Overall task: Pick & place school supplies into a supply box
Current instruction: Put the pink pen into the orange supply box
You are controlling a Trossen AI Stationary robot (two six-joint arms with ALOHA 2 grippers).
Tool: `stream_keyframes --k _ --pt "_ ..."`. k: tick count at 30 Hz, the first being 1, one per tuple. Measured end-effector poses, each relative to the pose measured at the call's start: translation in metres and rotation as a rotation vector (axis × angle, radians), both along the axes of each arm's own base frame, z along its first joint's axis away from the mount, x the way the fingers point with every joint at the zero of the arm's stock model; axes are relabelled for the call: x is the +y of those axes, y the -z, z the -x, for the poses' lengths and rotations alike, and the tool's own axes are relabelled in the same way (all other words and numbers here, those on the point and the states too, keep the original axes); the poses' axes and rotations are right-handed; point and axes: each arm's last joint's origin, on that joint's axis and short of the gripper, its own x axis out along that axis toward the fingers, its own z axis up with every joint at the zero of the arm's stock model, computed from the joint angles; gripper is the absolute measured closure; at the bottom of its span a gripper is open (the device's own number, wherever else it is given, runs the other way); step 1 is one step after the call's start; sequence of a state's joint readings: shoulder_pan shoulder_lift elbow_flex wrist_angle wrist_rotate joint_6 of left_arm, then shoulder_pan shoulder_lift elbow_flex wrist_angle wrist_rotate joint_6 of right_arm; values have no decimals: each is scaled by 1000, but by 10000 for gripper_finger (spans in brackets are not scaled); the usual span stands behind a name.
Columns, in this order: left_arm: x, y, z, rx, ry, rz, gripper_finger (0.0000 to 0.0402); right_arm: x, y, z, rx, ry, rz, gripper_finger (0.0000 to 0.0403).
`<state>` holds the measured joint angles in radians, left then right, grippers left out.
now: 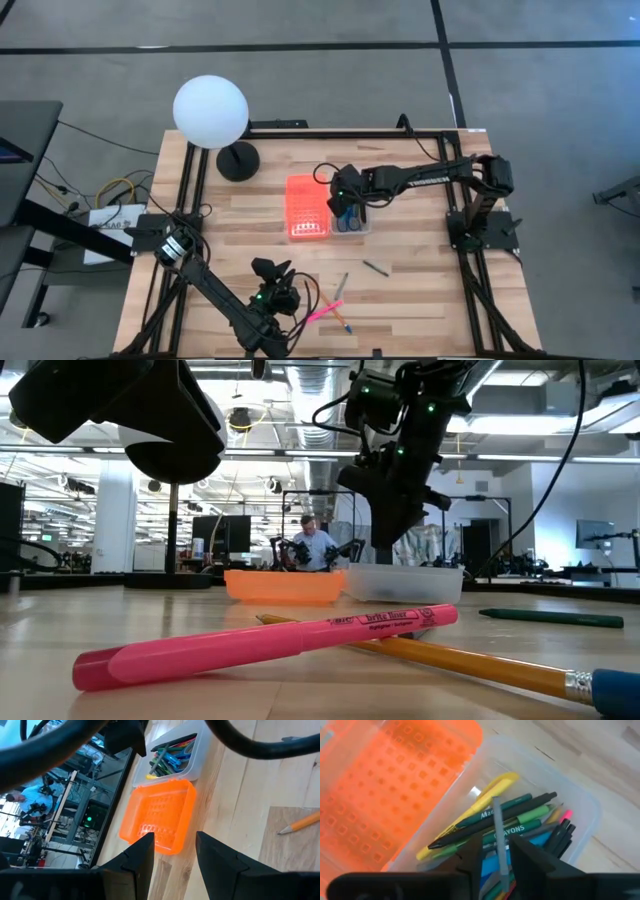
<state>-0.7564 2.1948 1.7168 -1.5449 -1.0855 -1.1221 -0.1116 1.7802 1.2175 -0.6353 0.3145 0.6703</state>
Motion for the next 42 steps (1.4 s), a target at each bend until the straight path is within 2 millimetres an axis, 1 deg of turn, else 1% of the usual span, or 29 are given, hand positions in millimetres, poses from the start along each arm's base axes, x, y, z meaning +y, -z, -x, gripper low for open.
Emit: stream_keyframes --k 3,7,12,14,16,19,22,25,27,31,33,36,38,42 --pt "0 0 -1 -8 0 6 262 6 0 0 24 -50 10 302" --pt "0 0 -1 -12 0 9 262 24 -2 2 67 -150 25 299" --pt "0 0 -2 -25 5 2 262 52 -6 8 112 -238 60 302" --pt "0 0 -3 -36 9 -2 262 66 -10 15 148 -274 115 303" --pt "1 0 -4 -38 8 -6 262 84 -16 20 149 -310 193 303" --pt "5 0 -7 -20 0 -14 262 115 -20 34 187 -354 292 303" --pt "11 1 -12 30 -20 0 262 148 -22 51 205 -430 354 303" --pt "16 3 -20 6 -52 50 262 180 -21 68 204 -513 390 303" --pt "18 6 -26 -5 -80 117 262 200 -19 80 176 -556 413 303" --pt "18 11 -35 92 -62 218 262 234 -17 106 100 -624 497 303" --pt "15 12 -40 102 -19 241 262 247 -15 119 51 -648 552 303" --pt "7 13 -45 110 60 253 262 261 -11 138 -23 -669 630 303" --pt "2 14 -47 128 107 278 262 268 -8 150 -64 -685 671 303" --pt "-10 15 -53 147 202 385 262 276 -1 168 -125 -711 725 303"
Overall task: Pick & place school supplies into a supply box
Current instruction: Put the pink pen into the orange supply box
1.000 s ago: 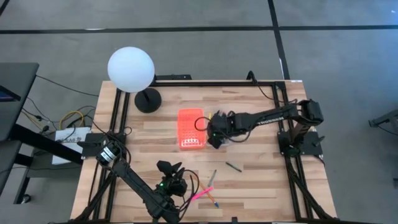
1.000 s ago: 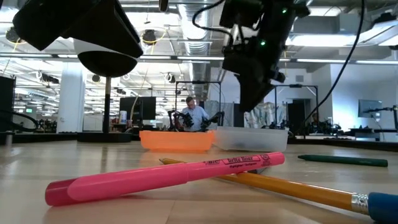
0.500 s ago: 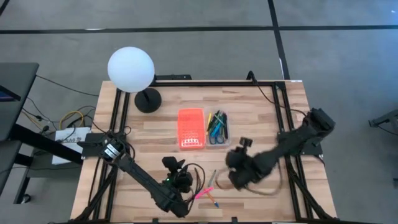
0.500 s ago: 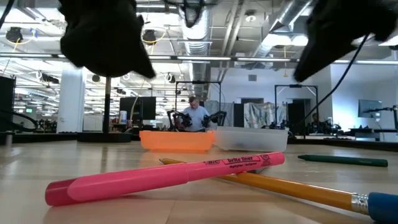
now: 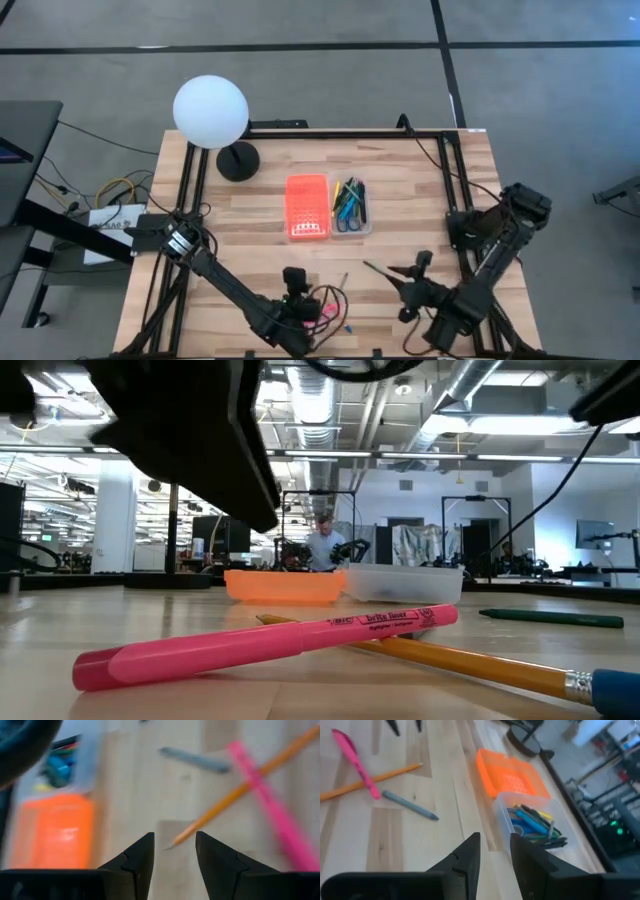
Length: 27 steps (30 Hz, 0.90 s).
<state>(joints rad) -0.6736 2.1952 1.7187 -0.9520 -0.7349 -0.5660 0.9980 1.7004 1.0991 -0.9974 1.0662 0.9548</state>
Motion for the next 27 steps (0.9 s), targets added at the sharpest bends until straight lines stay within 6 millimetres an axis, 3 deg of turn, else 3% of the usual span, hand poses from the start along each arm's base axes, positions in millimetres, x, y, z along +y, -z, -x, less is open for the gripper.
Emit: stream_keyframes --k 9,23,27 --pt "-17 -3 -15 -62 110 221 262 -4 1 22 -19 -15 97 303" --pt "-12 -3 -23 -176 -39 329 262 -12 -2 28 -36 34 118 303" --pt "-16 5 -22 -169 -43 341 262 -12 -3 27 -51 30 123 303"
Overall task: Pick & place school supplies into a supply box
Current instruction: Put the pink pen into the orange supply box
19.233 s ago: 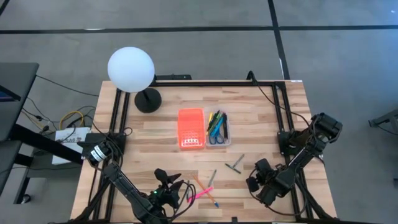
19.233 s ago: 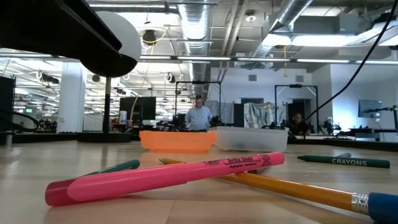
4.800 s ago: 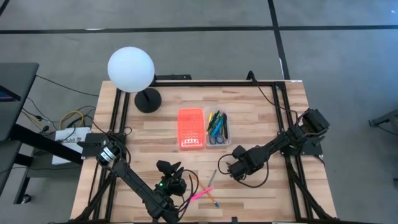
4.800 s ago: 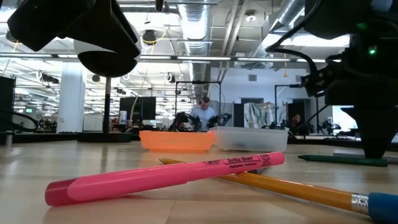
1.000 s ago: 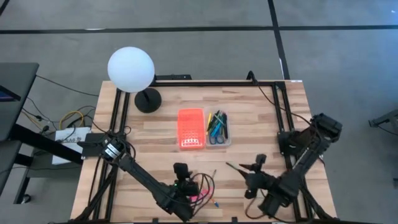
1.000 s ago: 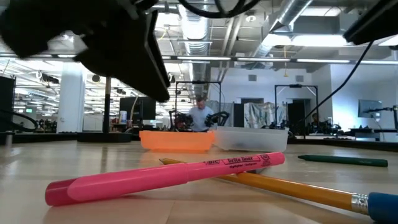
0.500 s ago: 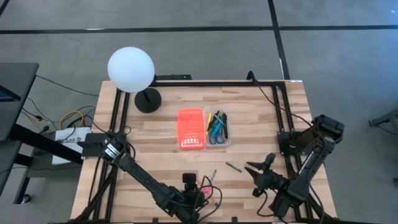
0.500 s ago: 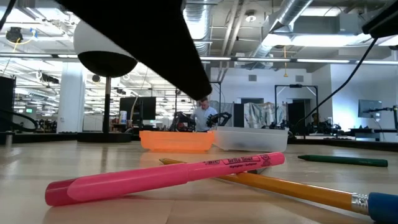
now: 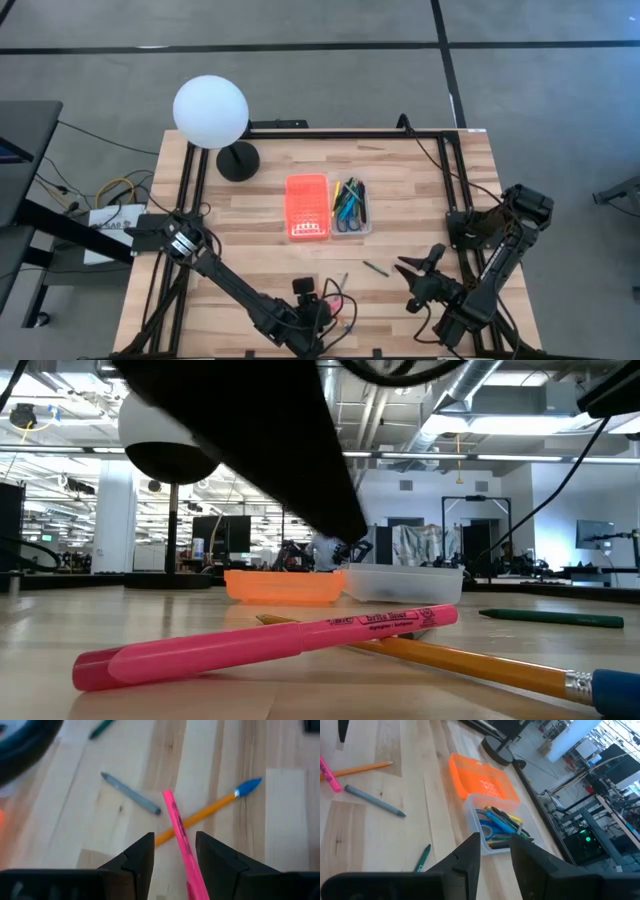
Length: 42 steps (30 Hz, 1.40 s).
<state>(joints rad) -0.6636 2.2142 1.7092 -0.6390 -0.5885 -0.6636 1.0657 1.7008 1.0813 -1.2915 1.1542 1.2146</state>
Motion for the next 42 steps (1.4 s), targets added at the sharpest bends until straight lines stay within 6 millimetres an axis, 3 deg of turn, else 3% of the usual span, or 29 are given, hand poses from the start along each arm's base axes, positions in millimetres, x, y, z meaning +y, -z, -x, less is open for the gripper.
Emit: stream_keyframes --k 6,26,30,37,42 --pt "-5 21 -2 44 26 1 262 1 0 0 -5 0 -7 303" --pt "3 40 -9 127 14 60 264 2 0 1 -14 0 -26 303" --pt "3 40 -10 128 12 55 289 2 0 1 -14 2 -25 303" --pt "3 40 -10 125 10 49 368 2 0 1 -14 2 -25 303" --pt "4 41 -10 111 -5 17 375 2 0 1 -14 2 -25 303"
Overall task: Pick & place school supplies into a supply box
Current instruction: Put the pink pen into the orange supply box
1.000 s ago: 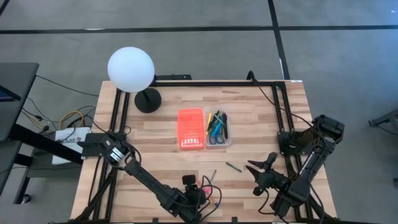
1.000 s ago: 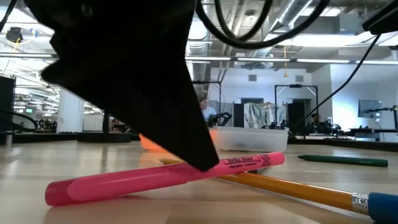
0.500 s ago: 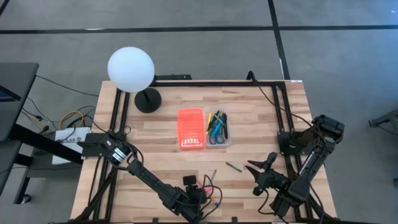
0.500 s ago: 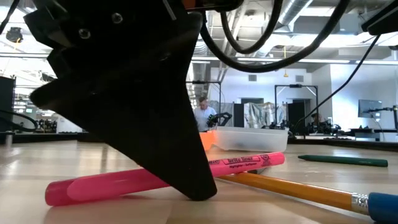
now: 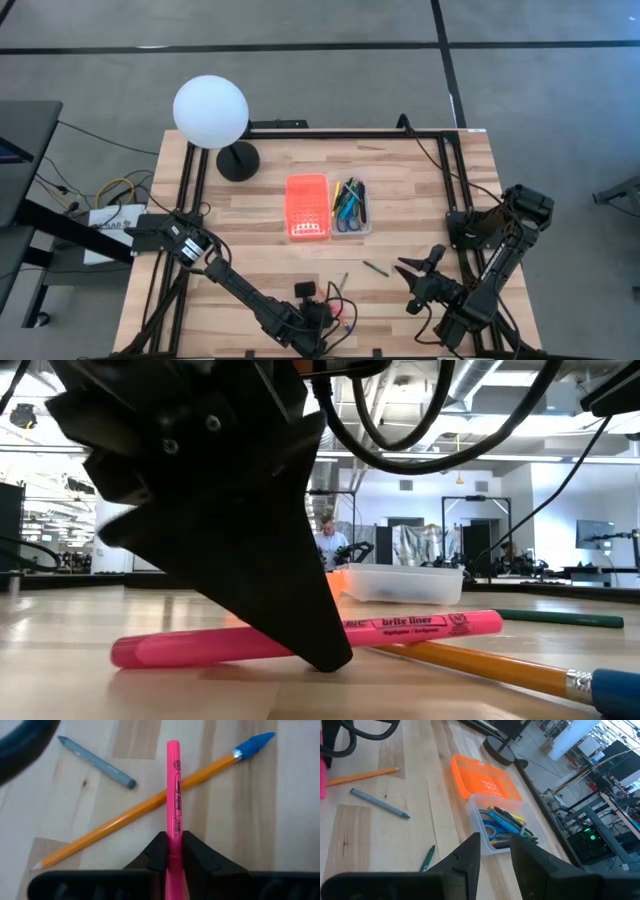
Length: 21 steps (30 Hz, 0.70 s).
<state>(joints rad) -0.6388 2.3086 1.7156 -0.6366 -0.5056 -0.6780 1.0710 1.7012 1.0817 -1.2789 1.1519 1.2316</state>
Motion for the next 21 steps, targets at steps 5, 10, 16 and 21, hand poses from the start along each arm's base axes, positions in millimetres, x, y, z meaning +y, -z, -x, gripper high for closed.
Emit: stream_keyframes --k 5,10,16,21 --pt "3 -2 0 0 -17 -55 353 0 0 0 0 0 1 303" --pt "5 -11 -1 -5 -49 -113 373 0 0 0 0 0 1 303" --pt "7 -26 -3 -62 -116 -221 373 0 0 0 0 -1 2 303" --pt "26 -46 -11 -105 -206 -351 355 0 0 0 0 -1 2 303"
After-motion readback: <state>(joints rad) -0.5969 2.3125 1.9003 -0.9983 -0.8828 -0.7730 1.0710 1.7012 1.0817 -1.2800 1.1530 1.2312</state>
